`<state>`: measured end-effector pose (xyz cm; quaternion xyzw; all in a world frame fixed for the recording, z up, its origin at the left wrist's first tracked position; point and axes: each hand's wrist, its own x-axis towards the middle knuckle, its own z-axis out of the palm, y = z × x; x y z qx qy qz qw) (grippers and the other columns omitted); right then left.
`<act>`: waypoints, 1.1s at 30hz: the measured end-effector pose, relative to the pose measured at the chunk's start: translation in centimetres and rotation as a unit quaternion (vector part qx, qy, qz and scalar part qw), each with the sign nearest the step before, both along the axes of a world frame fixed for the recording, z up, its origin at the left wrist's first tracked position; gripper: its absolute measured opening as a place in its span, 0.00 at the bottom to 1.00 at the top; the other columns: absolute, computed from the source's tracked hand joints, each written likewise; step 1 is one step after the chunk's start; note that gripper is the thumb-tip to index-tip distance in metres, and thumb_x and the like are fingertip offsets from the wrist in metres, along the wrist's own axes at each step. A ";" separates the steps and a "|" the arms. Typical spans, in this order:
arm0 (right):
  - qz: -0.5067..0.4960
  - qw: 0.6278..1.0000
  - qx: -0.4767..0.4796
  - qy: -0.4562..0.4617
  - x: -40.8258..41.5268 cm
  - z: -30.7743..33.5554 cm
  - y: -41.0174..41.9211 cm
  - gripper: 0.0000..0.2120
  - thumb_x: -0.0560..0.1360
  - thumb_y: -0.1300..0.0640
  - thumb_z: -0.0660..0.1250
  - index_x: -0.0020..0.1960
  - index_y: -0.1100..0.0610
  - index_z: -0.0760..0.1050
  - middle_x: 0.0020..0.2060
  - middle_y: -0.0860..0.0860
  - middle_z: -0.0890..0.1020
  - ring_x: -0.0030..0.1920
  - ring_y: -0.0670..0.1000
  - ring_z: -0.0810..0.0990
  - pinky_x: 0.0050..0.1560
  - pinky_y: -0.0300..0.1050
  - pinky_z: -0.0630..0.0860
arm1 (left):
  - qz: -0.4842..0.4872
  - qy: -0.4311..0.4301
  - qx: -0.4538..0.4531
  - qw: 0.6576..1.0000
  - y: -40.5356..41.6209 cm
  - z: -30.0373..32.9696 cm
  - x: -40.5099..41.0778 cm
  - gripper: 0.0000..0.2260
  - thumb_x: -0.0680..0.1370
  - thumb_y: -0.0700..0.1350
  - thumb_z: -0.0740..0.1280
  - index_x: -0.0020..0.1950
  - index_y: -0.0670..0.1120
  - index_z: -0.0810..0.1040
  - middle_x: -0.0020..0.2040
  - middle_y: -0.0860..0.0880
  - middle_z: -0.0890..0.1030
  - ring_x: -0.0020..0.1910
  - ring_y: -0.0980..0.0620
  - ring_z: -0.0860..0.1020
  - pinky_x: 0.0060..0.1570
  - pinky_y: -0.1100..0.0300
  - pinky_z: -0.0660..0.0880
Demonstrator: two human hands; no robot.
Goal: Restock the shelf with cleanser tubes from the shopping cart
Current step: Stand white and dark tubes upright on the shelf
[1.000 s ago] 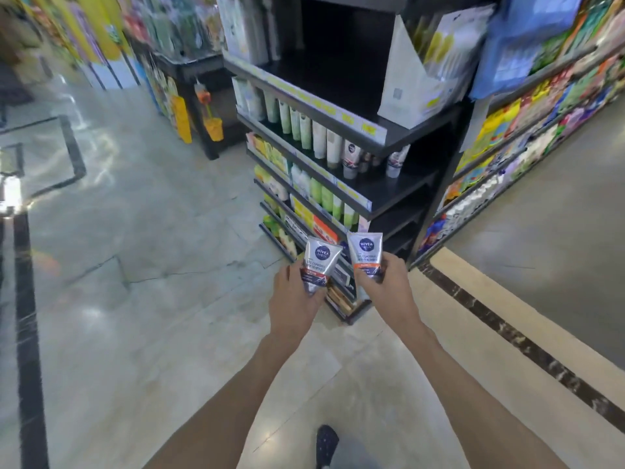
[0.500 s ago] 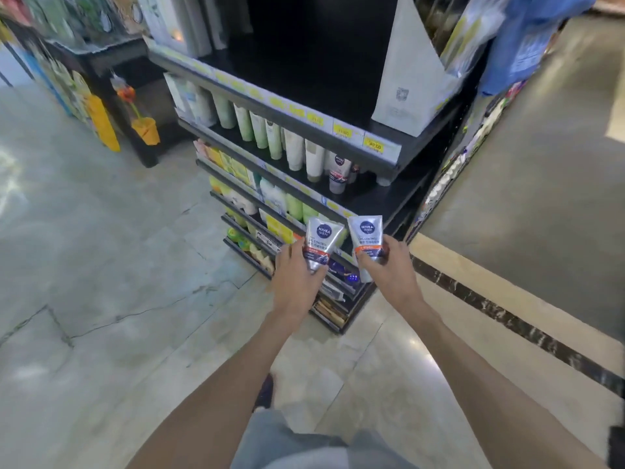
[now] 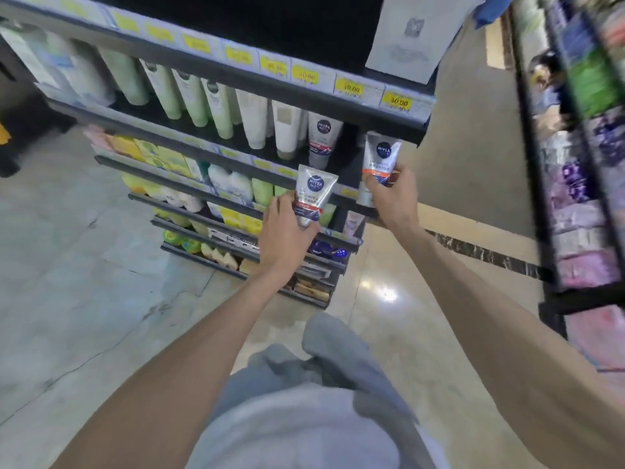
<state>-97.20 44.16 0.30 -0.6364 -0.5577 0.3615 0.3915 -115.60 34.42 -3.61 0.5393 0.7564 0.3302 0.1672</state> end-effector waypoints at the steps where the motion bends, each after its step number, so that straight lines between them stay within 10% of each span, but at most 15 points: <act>1: -0.006 1.000 0.000 -0.002 -0.4 0.1 0.6 0.15 0.78 0.51 0.74 0.59 0.48 0.70 0.49 0.41 0.79 0.49 0.43 0.82 0.56 0.48 0.83 | -0.004 -0.005 0.001 1.000 0.1 -0.2 -0.3 0.30 0.74 0.53 0.78 0.71 0.46 0.71 0.63 0.49 0.75 0.63 0.50 0.74 0.53 0.61 0.69; 7: -0.026 0.999 0.017 -0.008 -2.2 -0.2 4.9 0.12 0.78 0.53 0.73 0.45 0.44 0.70 0.41 0.41 0.79 0.41 0.41 0.79 0.47 0.37 0.77 | -0.021 -0.014 -0.007 1.000 1.0 -1.0 -1.9 0.33 0.74 0.52 0.78 0.75 0.45 0.69 0.68 0.48 0.74 0.66 0.50 0.73 0.60 0.58 0.72; 16: -0.043 0.998 0.013 0.045 -4.2 -2.8 9.0 0.31 0.76 0.56 0.76 0.72 0.56 0.64 0.66 0.48 0.76 0.62 0.45 0.75 0.71 0.39 0.70 | -0.012 -0.021 0.006 1.000 2.6 -1.9 -3.4 0.33 0.74 0.52 0.78 0.75 0.49 0.69 0.66 0.49 0.74 0.65 0.48 0.75 0.59 0.49 0.78; 25: -0.029 0.999 0.013 0.007 -3.9 -4.8 10.5 0.32 0.79 0.64 0.70 0.76 0.59 0.58 0.71 0.50 0.70 0.63 0.40 0.66 0.51 0.15 0.60 | -0.020 -0.023 0.017 0.999 2.7 -3.6 -3.9 0.33 0.75 0.51 0.78 0.75 0.46 0.69 0.66 0.46 0.74 0.66 0.47 0.74 0.59 0.54 0.75; 33: -0.036 0.997 0.004 -0.067 -4.7 -4.8 13.1 0.35 0.77 0.58 0.74 0.78 0.55 0.60 0.73 0.51 0.72 0.73 0.50 0.69 0.59 0.29 0.58 | -0.033 -0.021 0.022 0.999 2.9 -3.9 -4.0 0.34 0.74 0.51 0.78 0.75 0.46 0.68 0.65 0.46 0.75 0.65 0.47 0.75 0.59 0.51 0.79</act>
